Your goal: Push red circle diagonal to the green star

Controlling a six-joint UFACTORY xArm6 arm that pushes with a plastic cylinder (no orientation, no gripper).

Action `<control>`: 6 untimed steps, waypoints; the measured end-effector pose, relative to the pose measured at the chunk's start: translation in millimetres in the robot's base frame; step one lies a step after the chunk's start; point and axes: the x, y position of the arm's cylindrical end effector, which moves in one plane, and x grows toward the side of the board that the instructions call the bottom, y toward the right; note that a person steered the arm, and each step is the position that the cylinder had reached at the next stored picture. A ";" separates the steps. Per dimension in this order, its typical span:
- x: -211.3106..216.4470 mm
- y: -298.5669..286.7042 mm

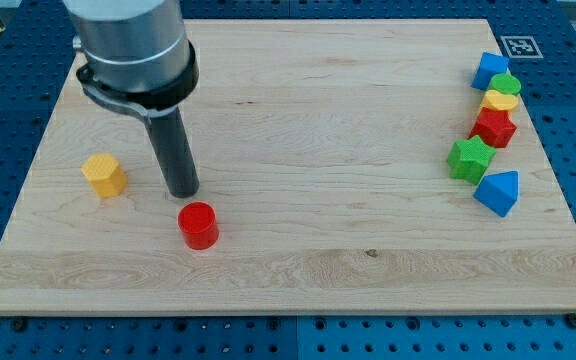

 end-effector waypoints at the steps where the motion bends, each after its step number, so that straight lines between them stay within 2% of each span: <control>1: -2.7 -25.7; 2: 26.2 -34.0; 3: 70.2 7.3; 4: 32.5 119.7; 5: -48.3 189.4; 6: -39.2 141.9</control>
